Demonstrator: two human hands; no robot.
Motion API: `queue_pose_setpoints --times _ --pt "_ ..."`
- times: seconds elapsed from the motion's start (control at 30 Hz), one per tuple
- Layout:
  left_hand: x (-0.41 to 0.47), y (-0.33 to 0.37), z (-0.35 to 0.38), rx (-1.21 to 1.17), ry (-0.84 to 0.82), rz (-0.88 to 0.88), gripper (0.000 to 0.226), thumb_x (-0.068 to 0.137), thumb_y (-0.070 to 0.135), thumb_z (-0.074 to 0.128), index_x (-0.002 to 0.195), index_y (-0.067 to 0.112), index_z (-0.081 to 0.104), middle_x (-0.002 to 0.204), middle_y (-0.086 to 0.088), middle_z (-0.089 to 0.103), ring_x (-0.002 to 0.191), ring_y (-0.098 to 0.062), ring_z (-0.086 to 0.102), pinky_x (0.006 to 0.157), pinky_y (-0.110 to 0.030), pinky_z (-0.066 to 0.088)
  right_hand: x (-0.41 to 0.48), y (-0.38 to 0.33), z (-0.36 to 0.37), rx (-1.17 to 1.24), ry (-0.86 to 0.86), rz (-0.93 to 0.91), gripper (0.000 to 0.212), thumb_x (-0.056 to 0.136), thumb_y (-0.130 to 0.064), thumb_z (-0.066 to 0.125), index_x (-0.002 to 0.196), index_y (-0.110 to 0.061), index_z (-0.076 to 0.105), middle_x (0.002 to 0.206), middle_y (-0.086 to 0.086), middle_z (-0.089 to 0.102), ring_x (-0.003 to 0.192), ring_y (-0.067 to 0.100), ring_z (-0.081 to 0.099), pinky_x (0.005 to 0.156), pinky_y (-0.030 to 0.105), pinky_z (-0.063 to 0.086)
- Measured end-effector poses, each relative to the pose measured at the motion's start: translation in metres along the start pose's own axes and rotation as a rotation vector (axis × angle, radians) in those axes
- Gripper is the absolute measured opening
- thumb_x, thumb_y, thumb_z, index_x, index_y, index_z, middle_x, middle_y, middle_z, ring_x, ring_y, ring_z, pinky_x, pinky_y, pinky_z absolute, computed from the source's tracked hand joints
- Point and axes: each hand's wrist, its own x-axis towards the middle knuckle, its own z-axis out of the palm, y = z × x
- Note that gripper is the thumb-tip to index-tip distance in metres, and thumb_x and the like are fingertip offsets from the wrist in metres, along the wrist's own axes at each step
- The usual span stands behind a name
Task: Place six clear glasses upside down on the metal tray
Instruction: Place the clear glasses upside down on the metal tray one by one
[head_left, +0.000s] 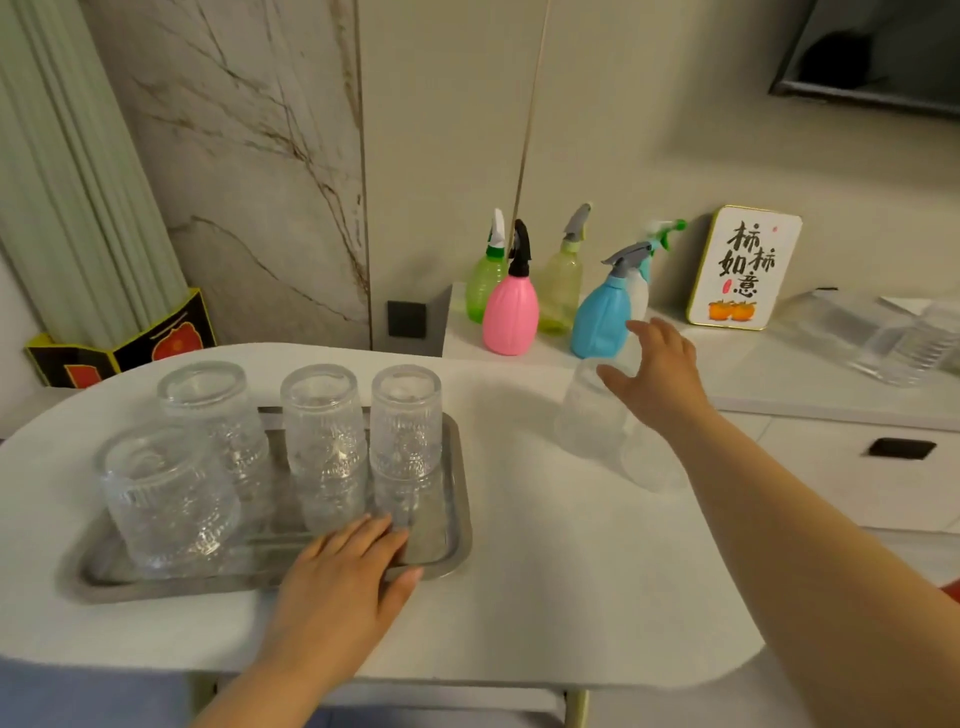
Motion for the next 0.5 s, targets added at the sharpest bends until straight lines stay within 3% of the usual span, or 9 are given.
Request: queue_pose_setpoints --times 0.13,0.2,0.37,0.5 --pt "0.002 0.001 -0.002 -0.012 -0.036 -0.005 0.083 0.093 0.05 -0.002 0.08 0.021 0.075 0.086 0.002 0.076 0.078 -0.013 0.071 0.076 -0.026 0.044 0.011 -0.005 0.016 -0.027 -0.142 0.05 0.068 0.084 -0.036 0.057 0.139 -0.015 0.024 0.147 0.013 0.03 0.13 0.034 0.032 0.105 0.045 0.033" --pt "0.003 0.001 -0.003 -0.006 -0.068 -0.02 0.081 0.093 0.051 0.0 0.081 0.021 0.075 0.086 0.002 0.076 0.079 -0.013 0.071 0.072 -0.025 0.049 0.013 -0.005 0.023 -0.068 -0.186 0.072 0.064 0.084 -0.035 0.056 0.137 -0.013 0.027 0.142 0.015 0.036 0.125 0.034 0.037 0.101 0.043 0.037" --pt "0.001 0.0 -0.002 -0.019 -0.149 -0.03 0.051 0.078 0.049 0.031 0.083 0.023 0.075 0.088 0.005 0.076 0.081 -0.011 0.071 0.064 -0.022 0.053 0.015 -0.005 0.031 -0.088 -0.187 0.082 0.064 0.083 -0.03 0.059 0.136 -0.011 0.028 0.142 0.016 0.034 0.125 0.035 0.037 0.101 0.044 0.037" --pt "0.0 0.0 0.0 -0.066 -0.097 -0.047 0.076 0.093 0.052 0.006 0.085 0.021 0.074 0.09 0.003 0.076 0.082 -0.015 0.071 0.069 -0.024 0.053 0.018 -0.004 0.034 -0.158 -0.219 0.074 0.065 0.084 -0.03 0.058 0.137 -0.01 0.025 0.141 0.017 0.034 0.125 0.037 0.035 0.1 0.043 0.036"
